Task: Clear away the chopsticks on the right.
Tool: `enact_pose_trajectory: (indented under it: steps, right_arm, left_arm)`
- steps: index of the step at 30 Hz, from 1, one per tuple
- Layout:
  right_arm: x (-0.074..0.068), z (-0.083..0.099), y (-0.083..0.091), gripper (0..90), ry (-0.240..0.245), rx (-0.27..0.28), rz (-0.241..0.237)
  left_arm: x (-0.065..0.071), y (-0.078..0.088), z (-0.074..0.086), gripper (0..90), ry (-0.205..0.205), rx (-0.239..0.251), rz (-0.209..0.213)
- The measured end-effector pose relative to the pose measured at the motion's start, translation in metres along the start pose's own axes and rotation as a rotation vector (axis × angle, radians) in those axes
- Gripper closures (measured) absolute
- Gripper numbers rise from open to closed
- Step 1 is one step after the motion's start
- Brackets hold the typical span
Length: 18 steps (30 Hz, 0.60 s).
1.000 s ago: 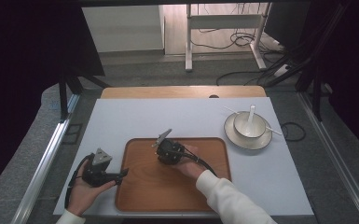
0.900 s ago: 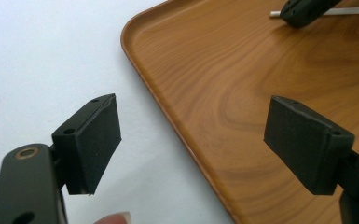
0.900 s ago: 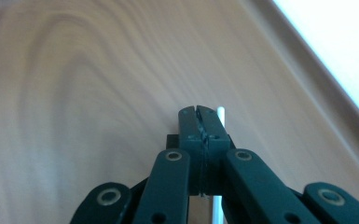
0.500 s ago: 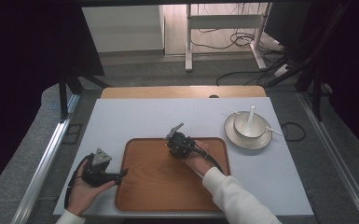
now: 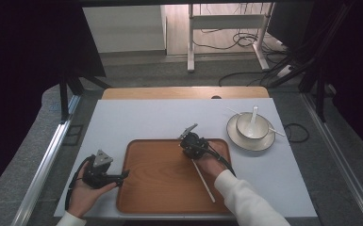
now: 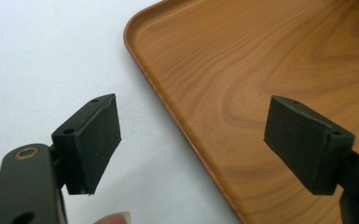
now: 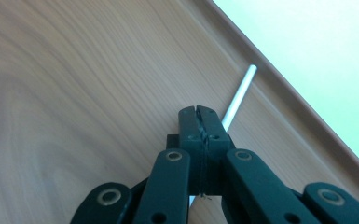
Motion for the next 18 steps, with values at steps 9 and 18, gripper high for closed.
enact_pose_trajectory:
  steps: [9, 18]
  right_arm:
    - [0.011, 0.015, 0.014, 89.7, -0.008, 0.011, 0.03]
    - [0.008, 0.033, 0.026, 89.7, 0.006, -0.004, 0.018]
  left_arm:
    - [0.0, -0.001, 0.0, 18.2, 0.001, -0.002, -0.001]
    - [0.001, -0.002, 0.0, 18.2, -0.001, -0.005, 0.0]
Point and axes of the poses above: each handheld gripper's, and its own axes: y roughly backward along the jaws, z roughly out of its underside, x roughly to its right, the point moved 4 cm from there along -y, roughly forward along the jaws, and after that the axes turned 13 degrees about -y, right-handed, at the moved point
